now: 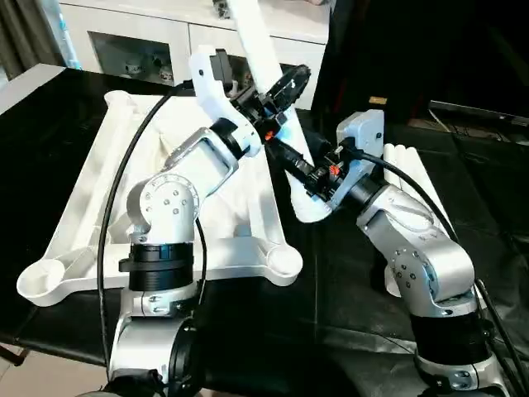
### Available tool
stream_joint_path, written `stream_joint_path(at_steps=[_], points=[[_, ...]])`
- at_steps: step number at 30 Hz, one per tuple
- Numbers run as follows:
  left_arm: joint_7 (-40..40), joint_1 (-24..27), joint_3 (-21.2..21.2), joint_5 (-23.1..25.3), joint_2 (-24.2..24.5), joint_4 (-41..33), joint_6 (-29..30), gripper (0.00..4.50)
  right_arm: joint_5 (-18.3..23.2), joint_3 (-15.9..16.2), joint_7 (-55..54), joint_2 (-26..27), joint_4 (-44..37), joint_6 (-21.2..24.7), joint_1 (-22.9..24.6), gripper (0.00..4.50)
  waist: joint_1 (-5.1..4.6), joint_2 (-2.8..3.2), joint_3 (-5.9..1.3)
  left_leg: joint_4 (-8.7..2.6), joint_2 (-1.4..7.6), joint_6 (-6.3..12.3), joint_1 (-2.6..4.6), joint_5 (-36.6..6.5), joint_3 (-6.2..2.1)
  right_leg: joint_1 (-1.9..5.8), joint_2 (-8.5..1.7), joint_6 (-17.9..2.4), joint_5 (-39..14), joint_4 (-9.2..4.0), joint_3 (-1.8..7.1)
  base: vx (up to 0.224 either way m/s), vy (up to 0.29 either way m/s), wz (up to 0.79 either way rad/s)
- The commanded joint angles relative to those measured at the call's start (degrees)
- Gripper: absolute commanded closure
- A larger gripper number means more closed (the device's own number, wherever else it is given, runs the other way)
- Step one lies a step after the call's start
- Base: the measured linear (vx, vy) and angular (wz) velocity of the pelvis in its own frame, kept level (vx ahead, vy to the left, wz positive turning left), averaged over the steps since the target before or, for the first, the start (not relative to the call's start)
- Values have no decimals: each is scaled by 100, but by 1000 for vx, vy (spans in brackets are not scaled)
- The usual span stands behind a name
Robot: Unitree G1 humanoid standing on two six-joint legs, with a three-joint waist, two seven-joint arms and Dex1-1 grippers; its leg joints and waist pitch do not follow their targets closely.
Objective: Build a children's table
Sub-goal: Pick table leg
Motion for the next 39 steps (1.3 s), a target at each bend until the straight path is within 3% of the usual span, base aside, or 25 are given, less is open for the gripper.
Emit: stream_joint_path(at_steps=[1, 3, 8, 11, 15, 21, 24, 26, 27, 32, 33, 34, 36, 37, 38, 39], points=[[6, -147, -156, -10, -88, -147, 55, 261, -65, 40, -53, -33, 94, 9, -82, 264, 13, 99, -410, -444, 321, 193, -3, -199, -80, 477, -480, -779, -1201, -411, 310, 0, 0, 0], [21, -163, -149, -9, -91, -132, 16, 264, -77, 60, -45, -49, 91, 17, -75, 264, 12, 69, -414, -441, 324, 207, -5, -164, -80, 479, -479, -779, -1144, -401, 311, 0, 0, 0], [30, -178, -153, 13, -65, -144, -56, 266, -94, 113, -49, -62, 111, 42, -66, 264, 14, 91, -413, -440, 324, 221, -2, -144, -82, 478, -481, -805, -1114, -395, 309, 0, 0, 0], [17, -186, -217, 125, 31, -161, -91, 266, 58, 50, -15, 10, 101, 130, -53, 194, 15, 100, -412, -444, 328, 208, 8, -196, -84, 470, -480, -796, -1177, -403, 309, 0, 0, 0], [-227, -255, -438, 444, 383, -145, -176, 266, 329, 46, 295, -122, 8, 360, -6, 186, 20, 120, -415, -449, 330, 231, 13, -138, -94, 476, -478, -784, -1063, -383, 314, 0, 0, 0], [-782, -392, -685, 580, 806, -131, -163, 266, 459, 44, 550, -494, -180, 747, 28, 119, 34, 105, -416, -433, 328, 209, 16, -63, -86, 495, -493, -861, -986, -363, 318, 0, 0, 0], [-1069, -397, -769, 527, 946, -181, -119, 266, 599, -111, 486, -570, -159, 1123, -66, 112, 29, 115, -419, -433, 331, 188, 13, 6, -88, 491, -493, -917, -969, -357, 317, 0, 0, 0], [-1519, -387, -935, 443, 1201, -289, 7, 266, 1040, -325, 755, -759, -139, 1560, -182, 112, 37, 123, -420, -437, 336, 177, 29, -54, -90, 497, -495, -957, -979, -350, 318, 0, 0, 0], [-1665, -389, -995, 418, 1296, -313, 66, 266, 1128, -369, 816, -820, -114, 1655, -220, 112, 33, 97, -418, -436, 346, 156, 29, -41, -83, 495, -492, -967, -937, -343, 318, 0, 0, 0], [-2236, -469, -1198, 325, 1642, -365, 295, 266, 1379, -426, 1163, -1116, 45, 1974, -406, 112, 51, 97, -409, -426, 324, 133, 15, -40, -65, 494, -503, -939, -1169, -358, 321, 0, 0, 0], [-2312, -485, -1225, 317, 1692, -375, 318, 266, 1412, -418, 1234, -1163, 71, 2016, -433, 112, 39, 55, -413, -423, 320, 131, 10, -44, -62, 501, -497, -930, -1193, -357, 318, 0, 0, 0], [-2350, -502, -1235, 308, 1721, -381, 343, 266, 1450, -414, 1298, -1193, 97, 2054, -456, 112, 49, 80, -410, -424, 330, 118, 14, -19, -63, 490, -499, -929, -1200, -354, 318, 0, 0, 0], [-2442, -548, -1226, 253, 1763, -380, 418, 266, 1518, -415, 1404, -1240, 142, 2165, -511, 112, 45, 74, -408, -417, 324, 101, 7, -41, -60, 490, -497, -928, -1250, -360, 315, 0, 0, 0], [-2490, -560, -1214, 188, 1774, -398, 482, 266, 1569, -423, 1450, -1235, 167, 2223, -531, 112, 53, 30, -405, -421, 315, 101, 0, -46, -56, 506, -510, -895, -1365, -363, 315, 0, 0, 0], [-2521, -568, -1207, 141, 1782, -415, 529, 266, 1600, -422, 1492, -1233, 185, 2246, -543, 112, 64, 46, -404, -417, 321, 84, -2, -27, -56, 493, -513, -869, -1409, -370, 317, 0, 0, 0], [-2537, -574, -1202, 124, 1794, -421, 549, 266, 1642, -408, 1525, -1253, 195, 2275, -559, 112, 61, 19, -406, -418, 323, 81, 0, -31, -54, 490, -507, -860, -1421, -371, 314, 0, 0, 0]])
